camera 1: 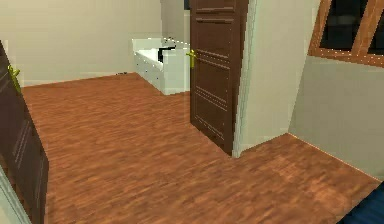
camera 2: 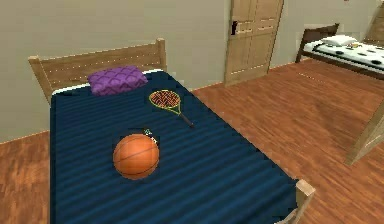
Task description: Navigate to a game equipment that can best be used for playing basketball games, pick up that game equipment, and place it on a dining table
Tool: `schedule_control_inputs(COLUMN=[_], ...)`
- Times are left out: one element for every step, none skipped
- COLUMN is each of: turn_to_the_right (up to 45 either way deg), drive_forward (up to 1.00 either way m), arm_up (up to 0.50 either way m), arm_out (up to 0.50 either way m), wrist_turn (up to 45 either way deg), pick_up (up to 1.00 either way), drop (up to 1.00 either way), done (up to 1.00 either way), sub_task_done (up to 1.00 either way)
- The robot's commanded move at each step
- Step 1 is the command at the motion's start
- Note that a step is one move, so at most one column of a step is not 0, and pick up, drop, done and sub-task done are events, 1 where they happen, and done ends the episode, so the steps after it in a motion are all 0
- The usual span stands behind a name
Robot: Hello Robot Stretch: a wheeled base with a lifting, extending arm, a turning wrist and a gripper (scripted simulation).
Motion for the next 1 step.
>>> schedule_control_inputs(turn_to_the_right=[-15.0], drive_forward=[0.0], arm_up=[0.0], arm_out=[0.0], wrist_turn=[0.0], pick_up=[0.0], drop=[0.0], done=[0.0], sub_task_done=[0.0])
